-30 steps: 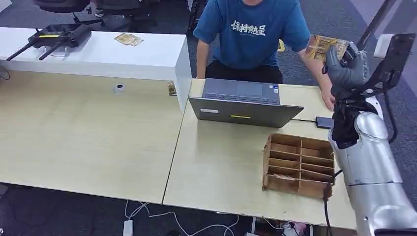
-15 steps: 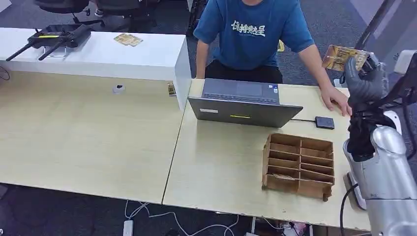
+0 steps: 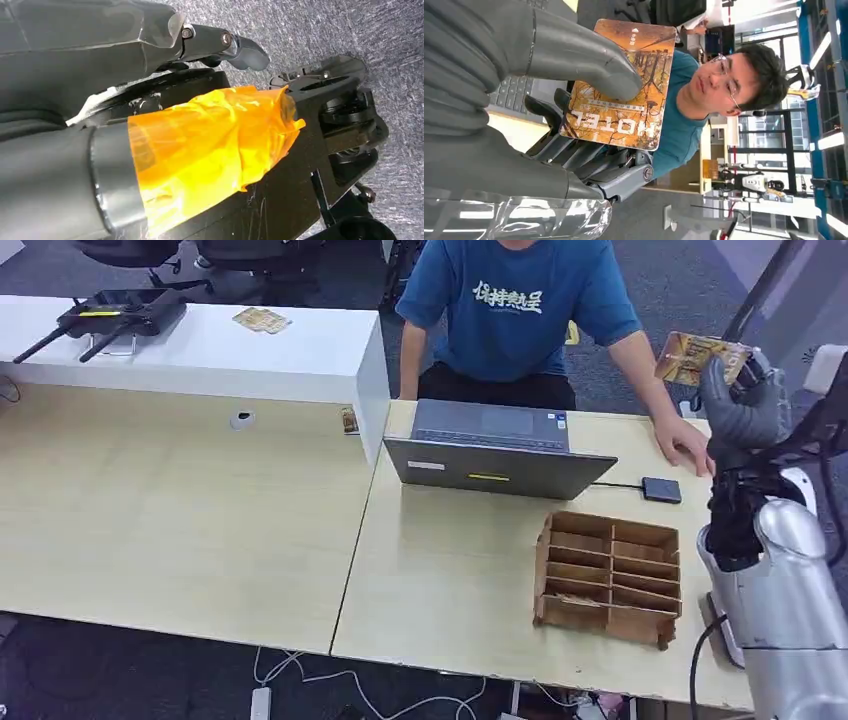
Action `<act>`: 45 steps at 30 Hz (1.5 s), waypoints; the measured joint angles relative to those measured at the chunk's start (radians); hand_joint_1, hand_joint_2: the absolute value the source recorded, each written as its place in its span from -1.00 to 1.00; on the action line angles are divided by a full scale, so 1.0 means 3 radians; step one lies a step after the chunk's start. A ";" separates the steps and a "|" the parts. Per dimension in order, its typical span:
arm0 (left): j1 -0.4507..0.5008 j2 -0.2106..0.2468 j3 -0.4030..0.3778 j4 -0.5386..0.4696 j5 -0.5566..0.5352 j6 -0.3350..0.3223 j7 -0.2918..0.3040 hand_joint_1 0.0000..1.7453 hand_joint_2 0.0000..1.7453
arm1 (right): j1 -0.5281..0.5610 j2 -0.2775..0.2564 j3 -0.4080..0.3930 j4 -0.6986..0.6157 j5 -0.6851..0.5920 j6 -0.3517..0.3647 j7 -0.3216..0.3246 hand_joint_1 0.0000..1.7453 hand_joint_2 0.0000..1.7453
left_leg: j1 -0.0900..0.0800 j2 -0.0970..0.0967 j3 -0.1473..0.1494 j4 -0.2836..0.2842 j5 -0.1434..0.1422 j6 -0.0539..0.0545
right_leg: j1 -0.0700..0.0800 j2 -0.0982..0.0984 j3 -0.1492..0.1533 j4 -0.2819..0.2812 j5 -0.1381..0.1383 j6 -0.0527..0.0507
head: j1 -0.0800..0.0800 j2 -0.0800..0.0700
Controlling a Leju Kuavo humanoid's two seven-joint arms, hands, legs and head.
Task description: Pass the card to the sensor for recognition and then transmit it.
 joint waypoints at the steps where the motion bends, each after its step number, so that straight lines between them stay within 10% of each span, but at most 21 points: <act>1: 0.0000 0.0000 0.0000 0.0000 0.0008 0.0004 -0.0005 -1.00 -1.00 | 0.0027 -0.0017 -0.0019 -0.0024 -0.0015 0.0006 -0.0013 1.00 1.00 | 0.0000 -0.0001 0.0000 0.0000 0.0000 0.0000 | 0.0000 -0.0001 0.0000 0.0000 0.0000 0.0000 | 0.0000 0.0000; 18: 0.0035 -0.0001 0.0000 0.0000 0.0123 0.0041 -0.0075 -1.00 -1.00 | 0.1045 -0.0727 -0.0793 -0.0410 -0.0107 0.0360 -0.0210 1.00 1.00 | -0.0002 -0.0017 -0.0005 0.0001 -0.0006 0.0009 | -0.0003 -0.0015 0.0004 -0.0006 -0.0007 0.0009 | -0.0001 0.0000; 45: 0.0033 -0.0003 0.0000 0.0000 0.0136 0.0050 -0.0078 -1.00 -1.00 | 0.1368 -0.0883 -0.1277 -0.0267 0.0097 0.0369 -0.0136 1.00 1.00 | -0.0002 -0.0016 -0.0004 0.0001 -0.0007 0.0009 | -0.0002 -0.0015 0.0004 -0.0006 -0.0007 0.0010 | -0.0001 0.0000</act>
